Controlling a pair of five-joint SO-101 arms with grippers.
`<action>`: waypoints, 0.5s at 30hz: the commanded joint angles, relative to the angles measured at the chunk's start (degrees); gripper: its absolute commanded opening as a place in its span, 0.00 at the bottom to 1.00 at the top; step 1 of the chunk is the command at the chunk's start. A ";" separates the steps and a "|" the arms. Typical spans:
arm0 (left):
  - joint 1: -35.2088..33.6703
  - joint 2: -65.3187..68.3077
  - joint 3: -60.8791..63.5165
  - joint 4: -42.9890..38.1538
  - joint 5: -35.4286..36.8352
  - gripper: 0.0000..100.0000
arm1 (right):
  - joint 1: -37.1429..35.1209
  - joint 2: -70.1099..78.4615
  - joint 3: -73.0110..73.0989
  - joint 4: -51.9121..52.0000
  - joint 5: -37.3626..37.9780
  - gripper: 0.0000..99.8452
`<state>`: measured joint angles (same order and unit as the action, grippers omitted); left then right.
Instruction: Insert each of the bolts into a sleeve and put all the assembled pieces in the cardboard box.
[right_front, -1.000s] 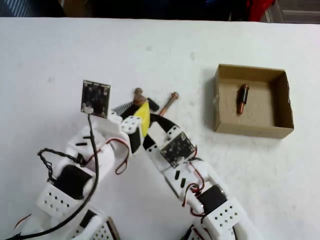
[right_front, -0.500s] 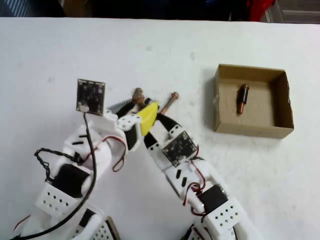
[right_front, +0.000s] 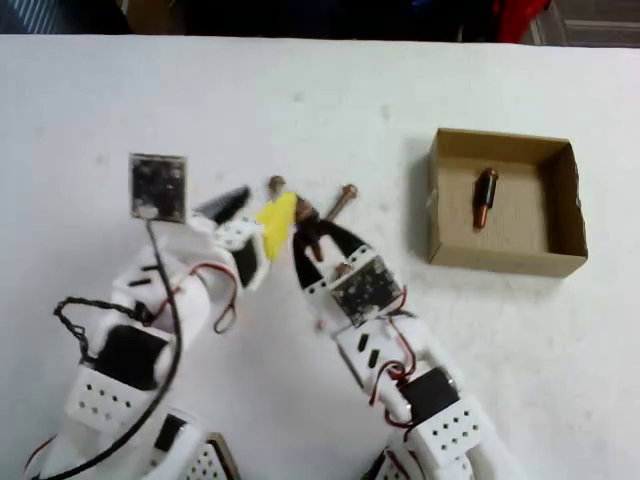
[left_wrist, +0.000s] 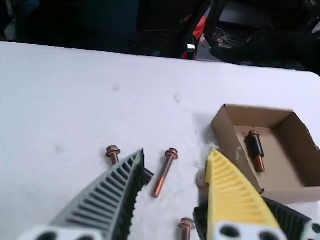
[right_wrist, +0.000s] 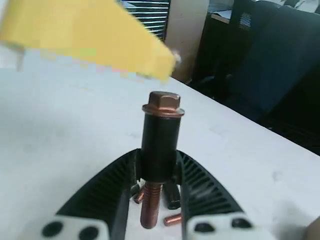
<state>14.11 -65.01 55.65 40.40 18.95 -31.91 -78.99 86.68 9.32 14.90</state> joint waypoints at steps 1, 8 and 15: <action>-4.62 -1.98 -6.24 0.62 -0.79 0.22 | 3.56 -1.10 -2.37 -1.27 0.35 0.02; -5.93 -1.98 -16.79 19.52 -12.13 0.10 | 6.73 -1.10 -2.64 -1.19 0.35 0.02; -5.93 -1.98 -18.81 26.02 -14.59 0.03 | 11.82 -1.10 -8.35 6.99 0.35 0.02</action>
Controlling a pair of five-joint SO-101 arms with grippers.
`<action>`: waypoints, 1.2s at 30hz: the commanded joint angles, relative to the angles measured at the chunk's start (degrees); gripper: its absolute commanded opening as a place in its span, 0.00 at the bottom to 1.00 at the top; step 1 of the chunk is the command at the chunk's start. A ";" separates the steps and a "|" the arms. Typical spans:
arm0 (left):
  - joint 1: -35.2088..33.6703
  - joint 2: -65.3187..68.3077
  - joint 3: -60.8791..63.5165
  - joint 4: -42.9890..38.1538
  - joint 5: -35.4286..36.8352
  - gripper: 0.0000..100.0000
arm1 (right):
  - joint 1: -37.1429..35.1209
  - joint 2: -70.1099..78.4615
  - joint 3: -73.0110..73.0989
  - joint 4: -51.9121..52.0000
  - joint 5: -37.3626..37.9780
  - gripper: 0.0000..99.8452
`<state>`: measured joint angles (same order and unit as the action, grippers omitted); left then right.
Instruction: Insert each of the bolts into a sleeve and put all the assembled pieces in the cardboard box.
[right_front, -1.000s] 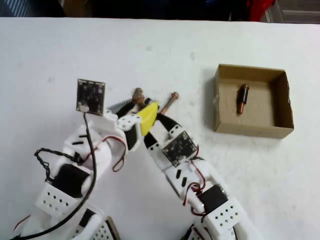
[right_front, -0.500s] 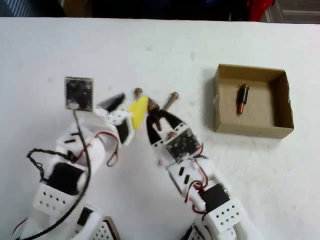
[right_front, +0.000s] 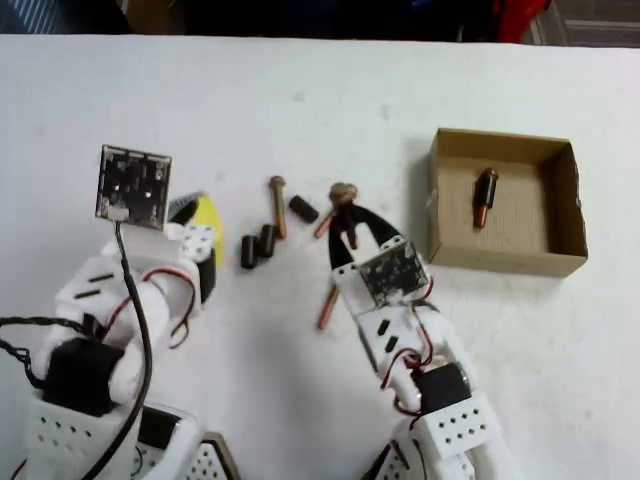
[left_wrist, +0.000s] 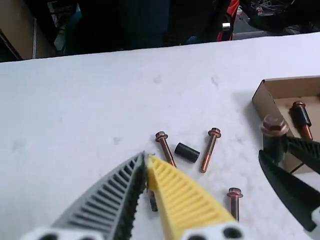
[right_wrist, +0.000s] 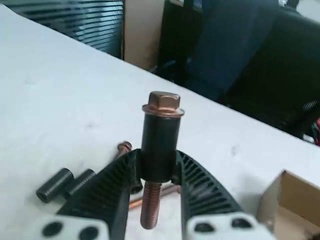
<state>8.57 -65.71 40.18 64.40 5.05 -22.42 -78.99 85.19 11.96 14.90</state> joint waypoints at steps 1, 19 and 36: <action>-0.40 -1.27 -3.52 3.08 -0.70 0.02 | 3.30 -1.10 -8.53 6.81 0.35 0.02; -9.71 -16.84 -2.99 19.52 -1.14 0.02 | 14.46 1.01 -29.01 34.24 0.44 0.02; -9.71 -15.25 17.93 11.08 -1.14 0.03 | 32.13 51.74 -59.96 40.57 0.97 0.02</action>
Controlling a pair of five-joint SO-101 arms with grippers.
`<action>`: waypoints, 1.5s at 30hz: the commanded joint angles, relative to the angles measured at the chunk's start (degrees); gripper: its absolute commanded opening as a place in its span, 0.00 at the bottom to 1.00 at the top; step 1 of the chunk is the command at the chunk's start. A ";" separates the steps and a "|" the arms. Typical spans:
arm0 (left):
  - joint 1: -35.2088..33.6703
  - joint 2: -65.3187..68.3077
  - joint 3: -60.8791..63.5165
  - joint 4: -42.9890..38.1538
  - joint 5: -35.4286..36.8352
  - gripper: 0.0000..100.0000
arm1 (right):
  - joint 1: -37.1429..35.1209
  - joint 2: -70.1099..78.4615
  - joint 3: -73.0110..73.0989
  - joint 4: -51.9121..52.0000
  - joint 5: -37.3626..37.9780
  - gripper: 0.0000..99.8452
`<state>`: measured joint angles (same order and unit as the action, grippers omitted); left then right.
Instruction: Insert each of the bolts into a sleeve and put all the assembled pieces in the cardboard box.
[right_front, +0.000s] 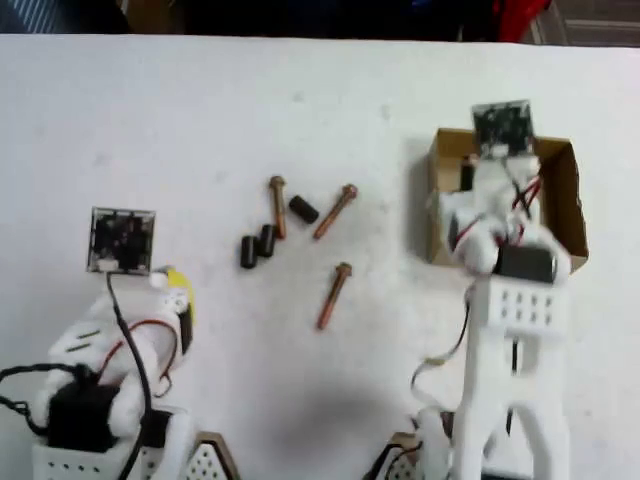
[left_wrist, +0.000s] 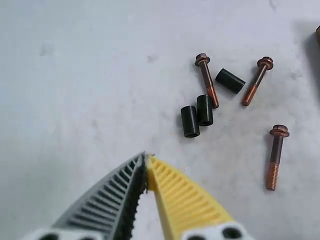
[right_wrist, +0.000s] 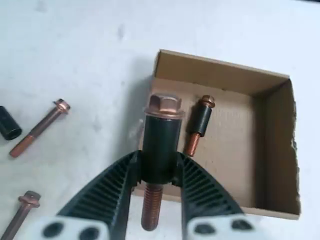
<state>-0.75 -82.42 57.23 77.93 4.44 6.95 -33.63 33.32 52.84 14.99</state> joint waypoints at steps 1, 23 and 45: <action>-0.40 1.45 1.32 -2.46 -0.53 0.03 | 3.47 9.10 -9.85 -0.13 0.88 0.02; -0.40 1.36 11.87 -9.41 -7.82 0.03 | 4.53 55.43 -42.29 4.26 7.74 0.05; -6.64 1.36 12.48 -9.49 -7.47 0.03 | -5.49 59.21 -77.71 36.88 7.65 0.15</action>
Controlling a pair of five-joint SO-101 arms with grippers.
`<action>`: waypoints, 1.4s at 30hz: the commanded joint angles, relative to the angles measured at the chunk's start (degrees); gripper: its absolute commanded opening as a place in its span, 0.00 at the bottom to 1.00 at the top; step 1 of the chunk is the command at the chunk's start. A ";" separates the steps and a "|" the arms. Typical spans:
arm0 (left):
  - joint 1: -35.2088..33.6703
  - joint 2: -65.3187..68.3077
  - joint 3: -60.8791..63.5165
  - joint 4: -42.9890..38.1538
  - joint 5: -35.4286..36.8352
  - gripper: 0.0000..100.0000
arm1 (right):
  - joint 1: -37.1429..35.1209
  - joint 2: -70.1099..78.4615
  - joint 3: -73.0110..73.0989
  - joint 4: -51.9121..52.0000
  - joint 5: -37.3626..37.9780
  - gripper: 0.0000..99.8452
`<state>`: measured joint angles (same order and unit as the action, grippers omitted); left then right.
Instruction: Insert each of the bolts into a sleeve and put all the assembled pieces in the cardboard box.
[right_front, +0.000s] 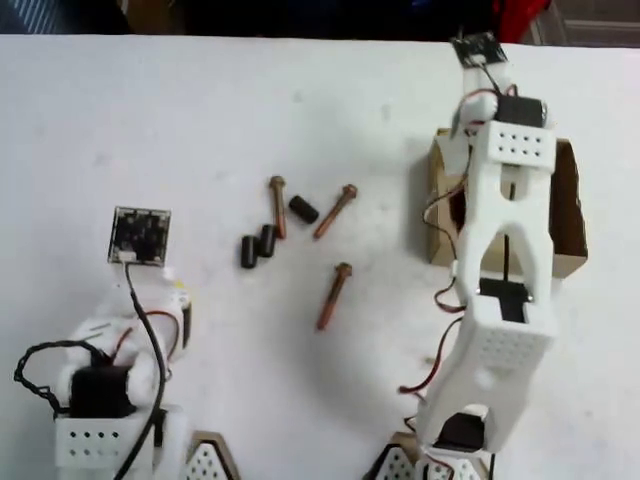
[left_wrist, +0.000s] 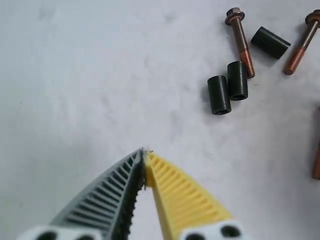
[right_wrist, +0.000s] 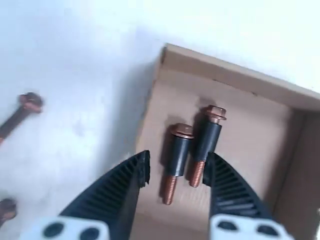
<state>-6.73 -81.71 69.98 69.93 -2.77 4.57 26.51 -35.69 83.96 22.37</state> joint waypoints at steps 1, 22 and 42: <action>-0.66 0.66 -0.26 -1.49 -0.26 0.03 | -4.00 -0.92 -11.43 8.31 0.26 0.15; -4.62 0.66 -0.18 -1.32 -0.26 0.03 | -25.71 -12.26 -9.76 14.64 0.35 0.15; -4.70 0.66 1.58 -1.67 -0.62 0.03 | -32.84 -35.21 36.13 -8.04 4.04 0.15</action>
<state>-10.77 -81.63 71.91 69.93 -2.77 -27.69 -6.37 -2.29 80.97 25.89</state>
